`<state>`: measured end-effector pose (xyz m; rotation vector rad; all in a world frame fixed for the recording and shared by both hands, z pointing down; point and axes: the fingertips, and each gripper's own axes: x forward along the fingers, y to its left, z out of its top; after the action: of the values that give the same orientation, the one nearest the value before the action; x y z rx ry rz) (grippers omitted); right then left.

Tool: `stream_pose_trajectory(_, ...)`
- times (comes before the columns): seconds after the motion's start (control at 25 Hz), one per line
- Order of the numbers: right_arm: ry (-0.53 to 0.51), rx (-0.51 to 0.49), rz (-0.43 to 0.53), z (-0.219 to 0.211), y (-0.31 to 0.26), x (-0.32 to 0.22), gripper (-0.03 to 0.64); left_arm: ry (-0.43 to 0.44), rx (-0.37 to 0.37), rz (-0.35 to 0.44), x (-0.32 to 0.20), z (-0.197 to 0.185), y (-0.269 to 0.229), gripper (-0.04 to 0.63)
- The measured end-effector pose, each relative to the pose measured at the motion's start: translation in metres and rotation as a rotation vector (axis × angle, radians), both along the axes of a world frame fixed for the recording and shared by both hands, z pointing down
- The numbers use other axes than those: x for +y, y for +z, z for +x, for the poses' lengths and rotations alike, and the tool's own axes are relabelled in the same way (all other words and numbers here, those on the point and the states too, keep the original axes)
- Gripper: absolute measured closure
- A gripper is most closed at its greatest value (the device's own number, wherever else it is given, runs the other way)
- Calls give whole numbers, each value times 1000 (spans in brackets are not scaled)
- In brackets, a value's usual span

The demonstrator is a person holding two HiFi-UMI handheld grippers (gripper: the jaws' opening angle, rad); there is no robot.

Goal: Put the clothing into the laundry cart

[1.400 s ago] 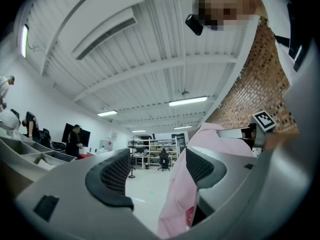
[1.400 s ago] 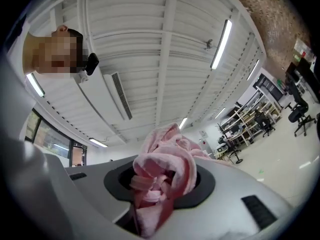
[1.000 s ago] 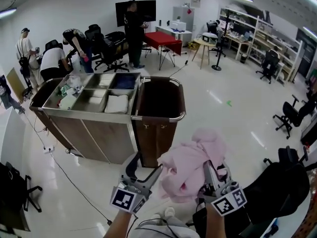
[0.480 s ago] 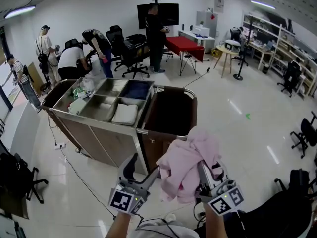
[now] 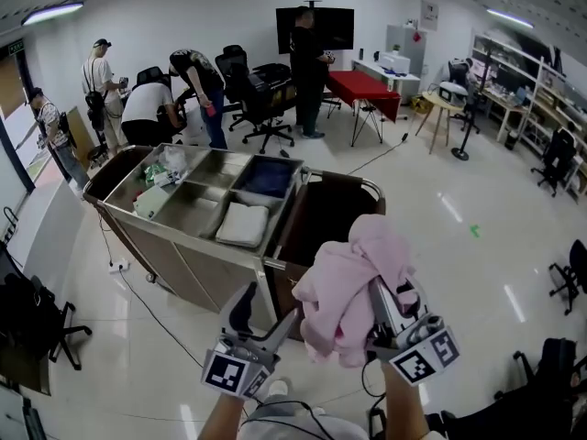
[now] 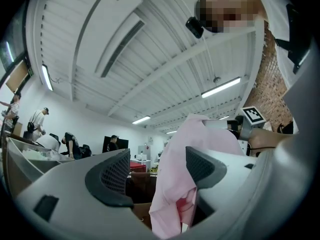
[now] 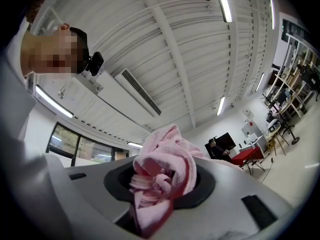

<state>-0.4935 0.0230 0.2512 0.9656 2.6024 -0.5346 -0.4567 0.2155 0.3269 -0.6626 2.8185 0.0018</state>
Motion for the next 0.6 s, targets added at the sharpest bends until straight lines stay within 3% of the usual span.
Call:
stream_pose_trajectory(0.4, 83, -40, 4, -127, -41, 56, 460, 50, -28, 45, 63, -99, -10, 255)
stream_pose_trajectory(0.6, 127, 46, 101, -199, -16, 75, 462, 81, 0, 73, 79, -134, -6, 259)
